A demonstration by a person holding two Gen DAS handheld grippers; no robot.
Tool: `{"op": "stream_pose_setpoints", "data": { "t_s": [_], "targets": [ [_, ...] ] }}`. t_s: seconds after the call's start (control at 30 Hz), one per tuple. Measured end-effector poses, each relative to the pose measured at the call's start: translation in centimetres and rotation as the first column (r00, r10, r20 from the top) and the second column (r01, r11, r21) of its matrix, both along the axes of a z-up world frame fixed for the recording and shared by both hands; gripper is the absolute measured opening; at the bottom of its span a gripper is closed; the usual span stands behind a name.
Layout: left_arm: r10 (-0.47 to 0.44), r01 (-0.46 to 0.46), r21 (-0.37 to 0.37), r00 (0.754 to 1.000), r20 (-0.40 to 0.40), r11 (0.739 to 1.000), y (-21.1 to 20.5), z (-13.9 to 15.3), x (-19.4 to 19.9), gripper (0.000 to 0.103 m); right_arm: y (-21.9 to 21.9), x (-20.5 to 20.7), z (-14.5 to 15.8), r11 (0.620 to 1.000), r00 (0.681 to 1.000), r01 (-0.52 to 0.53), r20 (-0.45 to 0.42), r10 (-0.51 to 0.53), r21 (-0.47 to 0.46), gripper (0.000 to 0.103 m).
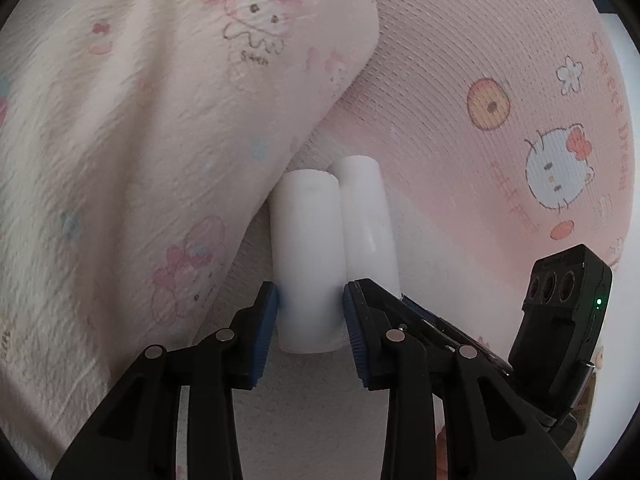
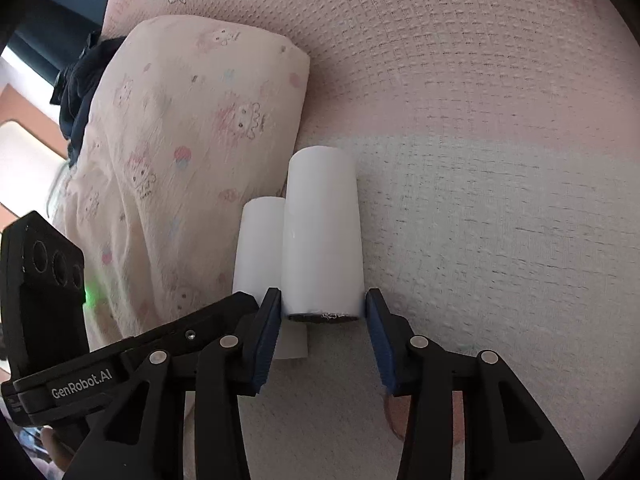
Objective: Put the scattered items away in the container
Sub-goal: 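Grasp a white tube with the left tool while the right tool grasps the other tube, then lift both held tubes and carry them over to the cardboard box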
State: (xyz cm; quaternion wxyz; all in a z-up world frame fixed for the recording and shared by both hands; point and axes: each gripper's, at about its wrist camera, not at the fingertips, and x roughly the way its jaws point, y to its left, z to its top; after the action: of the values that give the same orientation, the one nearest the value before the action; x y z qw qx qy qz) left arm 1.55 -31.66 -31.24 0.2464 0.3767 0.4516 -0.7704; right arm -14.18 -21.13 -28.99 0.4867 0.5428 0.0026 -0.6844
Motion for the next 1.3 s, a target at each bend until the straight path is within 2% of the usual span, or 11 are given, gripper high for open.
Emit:
{"op": "stream_pose_setpoints", "data": {
  "t_s": [0.13, 0.23, 0.47, 0.67, 0.9, 1.1, 1.3],
  "targets": [
    [-0.041, 0.042, 0.051, 0.999, -0.023, 0.998, 0.7, -0.4, -0.5, 0.037, 0.8, 0.3, 0.6, 0.999, 1.000, -0.002, -0.025, 0.003, 0.047, 0.040],
    [-0.108, 0.111, 0.071, 0.993, -0.036, 0.991, 1.8, -0.6, -1.4, 0.037, 2.3, 0.5, 1.0, 0.997, 0.999, 0.014, -0.054, -0.009, 0.078, 0.040],
    [-0.229, 0.233, 0.091, 0.972, -0.059, 0.968, 5.3, -0.8, -3.6, 0.036, 7.8, 0.6, 1.1, 0.984, 0.990, 0.136, -0.058, -0.130, 0.119, 0.040],
    [-0.320, 0.329, 0.117, 0.943, -0.090, 0.937, 8.4, -1.2, -5.9, 0.036, 11.7, 0.4, 1.8, 0.960, 0.972, 0.235, -0.064, -0.228, 0.153, 0.040],
    [-0.411, 0.429, 0.170, 0.902, -0.131, 0.887, 11.7, -1.9, -8.6, 0.036, 16.4, 0.8, 2.4, 0.918, 0.937, 0.349, -0.106, -0.334, 0.187, 0.040],
    [-0.467, 0.483, 0.162, 0.875, -0.127, 0.860, 13.6, -1.6, -10.6, 0.036, 19.2, 0.1, 2.8, 0.888, 0.909, 0.416, -0.108, -0.402, 0.194, 0.040],
    [-0.497, 0.502, 0.127, 0.865, -0.069, 0.856, 15.5, -1.0, -11.0, 0.036, 20.9, 1.2, 3.3, 0.861, 0.887, 0.460, -0.159, -0.434, 0.216, 0.040]
  ]
}}
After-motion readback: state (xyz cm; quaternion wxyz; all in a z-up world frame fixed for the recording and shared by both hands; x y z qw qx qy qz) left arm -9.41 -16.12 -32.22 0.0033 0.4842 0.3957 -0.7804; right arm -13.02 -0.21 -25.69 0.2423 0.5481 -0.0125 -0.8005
